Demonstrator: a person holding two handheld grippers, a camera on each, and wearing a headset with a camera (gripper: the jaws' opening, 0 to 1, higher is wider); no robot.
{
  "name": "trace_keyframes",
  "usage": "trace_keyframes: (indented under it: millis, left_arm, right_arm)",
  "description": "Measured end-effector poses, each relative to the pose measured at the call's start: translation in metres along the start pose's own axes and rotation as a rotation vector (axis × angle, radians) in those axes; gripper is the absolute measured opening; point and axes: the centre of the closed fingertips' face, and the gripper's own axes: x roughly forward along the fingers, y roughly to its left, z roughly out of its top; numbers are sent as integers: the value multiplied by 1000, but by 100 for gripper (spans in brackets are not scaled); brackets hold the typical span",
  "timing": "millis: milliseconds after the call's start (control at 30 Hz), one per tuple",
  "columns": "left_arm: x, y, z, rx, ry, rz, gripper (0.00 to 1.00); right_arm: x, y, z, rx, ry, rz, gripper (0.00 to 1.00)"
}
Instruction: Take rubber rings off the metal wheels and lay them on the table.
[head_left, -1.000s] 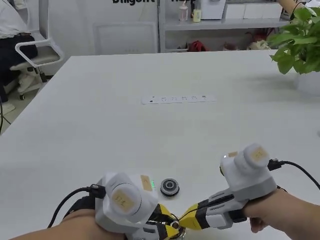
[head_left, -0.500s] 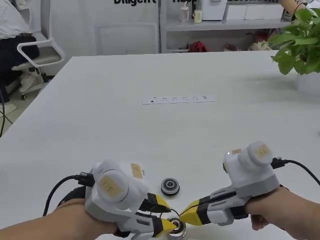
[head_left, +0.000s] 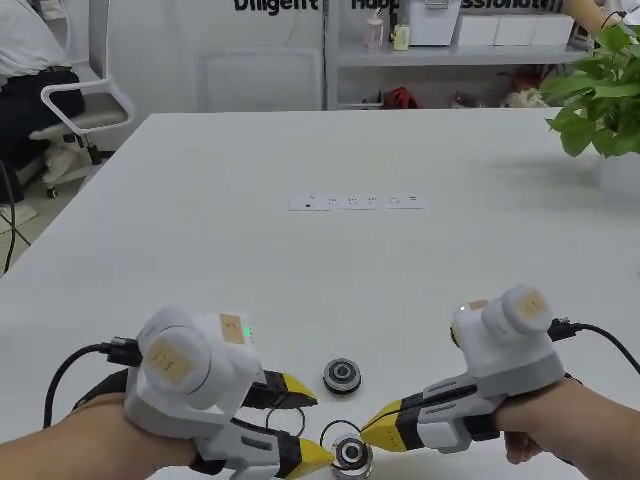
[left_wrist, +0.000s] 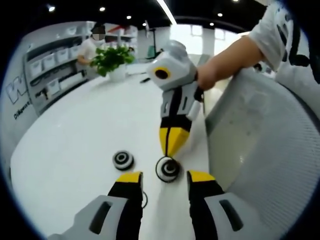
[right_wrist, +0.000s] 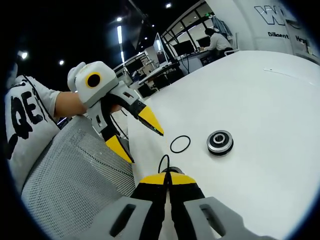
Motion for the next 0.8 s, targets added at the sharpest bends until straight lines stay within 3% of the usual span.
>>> trace_keyframes:
  millis: [233,500,800]
  left_arm:
    - [-11,4,-2,-32,-14,21,43]
    - [-19,4,-1,-44,-34,38,45]
    - [-29,11,-5,-64,-47,71,47]
  right_arm:
    - [-2,1,4,2,-9,-4,0]
    - [-6,3,15,-7,-24,-2,0]
    - [-4,6,27,-14,-44,3,0]
